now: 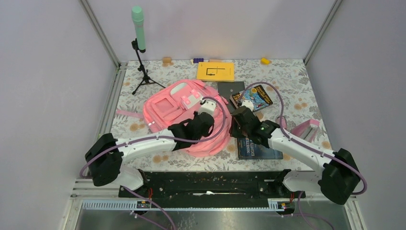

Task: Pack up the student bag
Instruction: Unzip the student bag at the center of the board.

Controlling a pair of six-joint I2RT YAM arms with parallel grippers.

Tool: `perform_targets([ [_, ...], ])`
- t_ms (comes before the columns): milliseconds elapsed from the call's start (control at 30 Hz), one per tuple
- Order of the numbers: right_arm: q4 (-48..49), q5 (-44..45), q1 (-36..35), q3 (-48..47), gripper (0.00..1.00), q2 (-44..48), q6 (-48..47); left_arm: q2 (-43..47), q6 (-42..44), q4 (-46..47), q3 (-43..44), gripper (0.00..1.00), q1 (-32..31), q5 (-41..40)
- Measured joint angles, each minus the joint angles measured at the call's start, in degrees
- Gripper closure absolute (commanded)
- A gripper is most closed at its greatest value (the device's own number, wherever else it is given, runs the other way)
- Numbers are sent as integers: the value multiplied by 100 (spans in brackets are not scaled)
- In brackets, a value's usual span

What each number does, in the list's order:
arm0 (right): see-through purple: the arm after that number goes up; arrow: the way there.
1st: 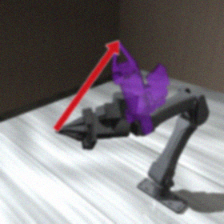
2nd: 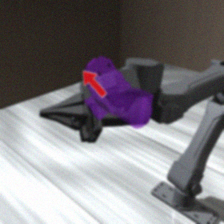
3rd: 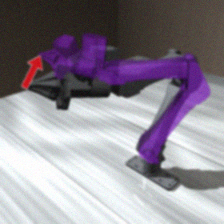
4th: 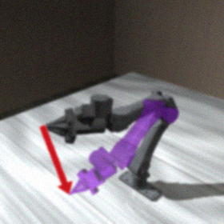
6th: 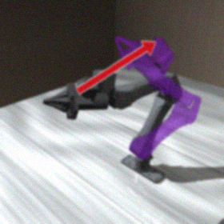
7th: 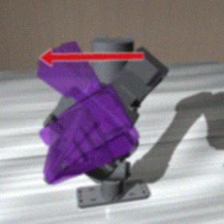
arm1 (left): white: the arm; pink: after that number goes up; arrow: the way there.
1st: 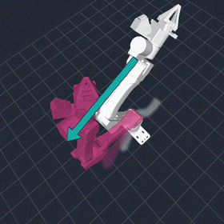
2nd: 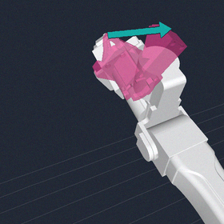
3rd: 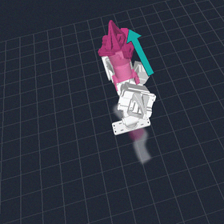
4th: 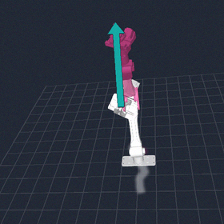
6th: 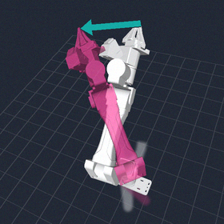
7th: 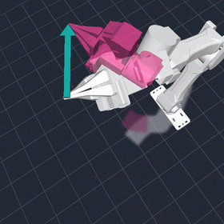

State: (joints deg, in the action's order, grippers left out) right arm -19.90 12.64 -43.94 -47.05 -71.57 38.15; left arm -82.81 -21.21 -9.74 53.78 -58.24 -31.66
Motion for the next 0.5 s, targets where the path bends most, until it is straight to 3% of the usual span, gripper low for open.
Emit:
perform_targets([
  [167, 52, 131, 0, 107, 44, 625, -813, 490, 343, 37, -479, 100, 11, 249],
  [300, 380, 68, 22, 146, 36, 1217, -1878, 1095, 527, -181, -859, 100, 39, 514],
  [500, 1106, -1526, 61, 761, 32, 1823, -3543, 1759, 619, -841, -1003, 100, 170, 1073],
])
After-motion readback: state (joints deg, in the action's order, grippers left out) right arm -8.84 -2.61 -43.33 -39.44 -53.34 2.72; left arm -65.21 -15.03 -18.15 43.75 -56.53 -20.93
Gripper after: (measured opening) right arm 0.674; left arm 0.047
